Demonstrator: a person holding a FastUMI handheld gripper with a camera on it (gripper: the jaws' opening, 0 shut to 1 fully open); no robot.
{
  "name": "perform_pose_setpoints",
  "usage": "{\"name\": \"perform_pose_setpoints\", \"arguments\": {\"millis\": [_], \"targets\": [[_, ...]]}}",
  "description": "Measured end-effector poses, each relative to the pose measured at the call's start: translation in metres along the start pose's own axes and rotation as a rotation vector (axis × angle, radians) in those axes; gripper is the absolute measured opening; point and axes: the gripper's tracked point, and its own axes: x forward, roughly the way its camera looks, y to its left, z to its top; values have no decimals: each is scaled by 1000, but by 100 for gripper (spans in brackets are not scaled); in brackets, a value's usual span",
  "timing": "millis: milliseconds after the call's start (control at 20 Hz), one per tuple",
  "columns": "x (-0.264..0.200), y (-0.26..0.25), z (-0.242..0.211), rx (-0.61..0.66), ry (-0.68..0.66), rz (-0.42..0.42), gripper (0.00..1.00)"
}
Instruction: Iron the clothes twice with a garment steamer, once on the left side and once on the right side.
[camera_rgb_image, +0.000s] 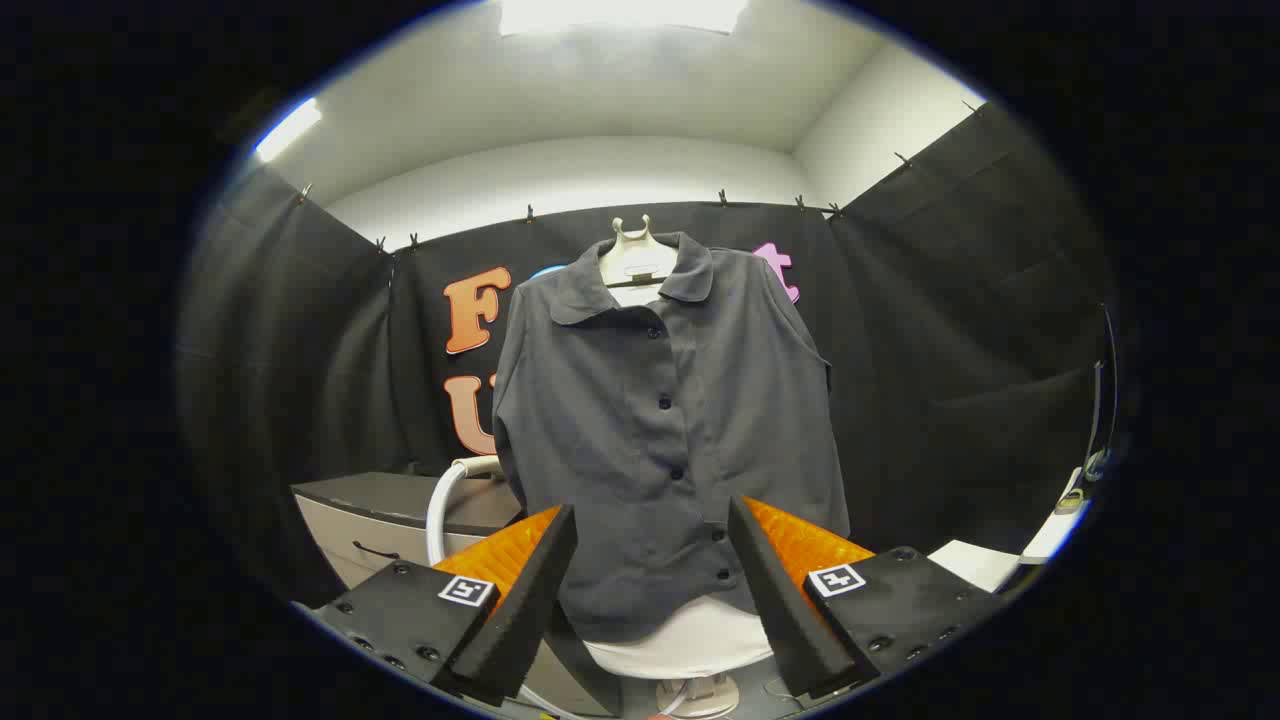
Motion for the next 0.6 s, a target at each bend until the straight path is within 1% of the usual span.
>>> {"name": "perform_pose_setpoints", "arguments": {"millis": [600], "targets": [[-8, -1, -3, 10, 5, -2, 98]]}}
